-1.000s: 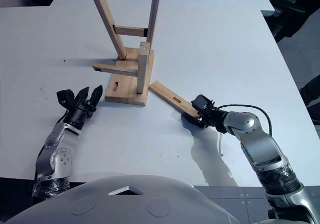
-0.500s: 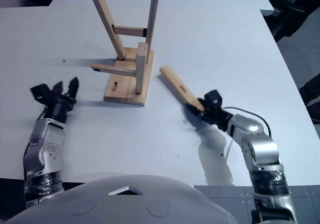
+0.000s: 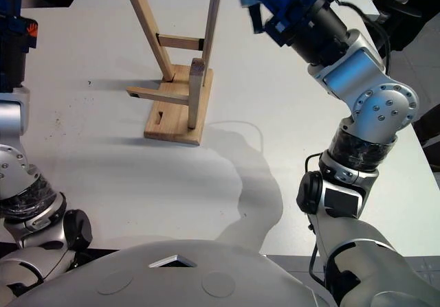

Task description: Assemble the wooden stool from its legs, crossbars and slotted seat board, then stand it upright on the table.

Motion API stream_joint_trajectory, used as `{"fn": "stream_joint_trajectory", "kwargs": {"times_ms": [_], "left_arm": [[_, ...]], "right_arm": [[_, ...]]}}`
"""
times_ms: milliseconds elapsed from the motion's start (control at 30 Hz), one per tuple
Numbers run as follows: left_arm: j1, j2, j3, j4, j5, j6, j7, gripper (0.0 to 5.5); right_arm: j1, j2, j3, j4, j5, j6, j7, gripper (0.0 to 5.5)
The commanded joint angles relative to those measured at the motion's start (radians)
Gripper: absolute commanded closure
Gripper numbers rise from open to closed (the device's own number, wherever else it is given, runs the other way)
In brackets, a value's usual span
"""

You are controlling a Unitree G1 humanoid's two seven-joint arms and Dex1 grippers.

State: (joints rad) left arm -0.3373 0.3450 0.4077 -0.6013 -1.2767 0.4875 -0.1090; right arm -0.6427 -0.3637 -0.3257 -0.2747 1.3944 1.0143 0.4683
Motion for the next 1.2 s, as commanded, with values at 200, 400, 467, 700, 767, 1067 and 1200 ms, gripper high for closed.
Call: {"fn": "stream_joint_trajectory", "kwargs": {"times_ms": [200, 400, 467, 700, 767, 1067, 1200], "left_arm": [[0.06, 0.11, -0.098, -0.032, -0.308, 0.138, -0.076, 1.07], [0.02, 0.163, -0.156, 0.002, -0.46, 0.19, -0.119, 1.07], [0.009, 0.174, -0.168, 0.006, -0.484, 0.195, -0.119, 1.07], [-0.014, 0.197, -0.206, 0.012, -0.472, 0.196, -0.119, 1.29], [-0.012, 0.193, -0.221, 0.017, -0.449, 0.194, -0.124, 1.61], [0.002, 0.182, -0.234, 0.029, -0.372, 0.173, -0.168, 3.19], [0.002, 0.173, -0.213, 0.037, -0.319, 0.142, -0.208, 3.41]], "right_arm": [[0.078, -0.18, 0.083, -0.069, -0.042, 0.03, 0.226, 3.44], [0.101, -0.233, 0.142, -0.061, -0.102, 0.018, 0.341, 3.44], [0.11, -0.25, 0.152, -0.061, -0.117, 0.018, 0.376, 3.44], [0.142, -0.278, 0.189, -0.077, -0.149, 0.017, 0.456, 3.44], [0.145, -0.276, 0.198, -0.08, -0.155, 0.014, 0.459, 3.44], [0.14, -0.26, 0.208, -0.073, -0.142, 0.016, 0.451, 3.44], [0.156, -0.268, 0.211, -0.075, -0.154, 0.013, 0.462, 3.44]]}}
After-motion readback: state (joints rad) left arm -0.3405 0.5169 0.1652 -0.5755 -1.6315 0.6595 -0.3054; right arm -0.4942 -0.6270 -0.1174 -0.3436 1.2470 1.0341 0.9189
